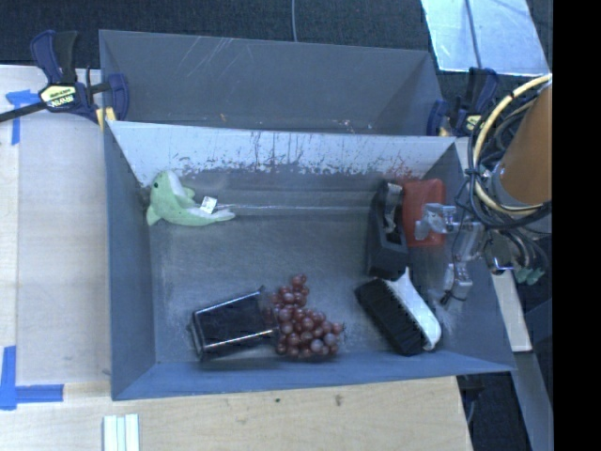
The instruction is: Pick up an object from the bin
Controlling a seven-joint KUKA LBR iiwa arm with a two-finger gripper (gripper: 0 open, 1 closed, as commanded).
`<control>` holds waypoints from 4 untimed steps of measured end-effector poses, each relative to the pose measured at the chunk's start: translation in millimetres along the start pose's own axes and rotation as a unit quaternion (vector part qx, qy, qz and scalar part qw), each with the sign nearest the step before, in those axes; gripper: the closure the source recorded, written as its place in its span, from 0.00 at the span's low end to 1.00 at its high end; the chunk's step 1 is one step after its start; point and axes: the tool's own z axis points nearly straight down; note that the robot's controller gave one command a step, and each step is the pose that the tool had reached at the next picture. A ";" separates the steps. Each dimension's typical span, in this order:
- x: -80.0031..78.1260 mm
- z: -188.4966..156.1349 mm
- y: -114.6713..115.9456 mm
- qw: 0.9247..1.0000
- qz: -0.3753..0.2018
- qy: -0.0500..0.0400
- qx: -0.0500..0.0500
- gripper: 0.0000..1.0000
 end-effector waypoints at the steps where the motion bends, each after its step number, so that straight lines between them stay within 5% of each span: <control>1: -1.6 -4.3 0.5 1.000 -0.001 -0.004 0.001 0.00; 2: -16.9 10.8 0.9 1.000 -0.026 -0.006 0.001 0.00; 3: -49.2 44.2 2.9 0.991 -0.132 -0.005 0.002 0.00; 4: -65.9 55.3 3.2 0.990 -0.139 -0.007 0.002 0.00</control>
Offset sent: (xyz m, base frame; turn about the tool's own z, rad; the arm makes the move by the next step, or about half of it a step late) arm 0.0481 0.0034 -0.0574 -0.1604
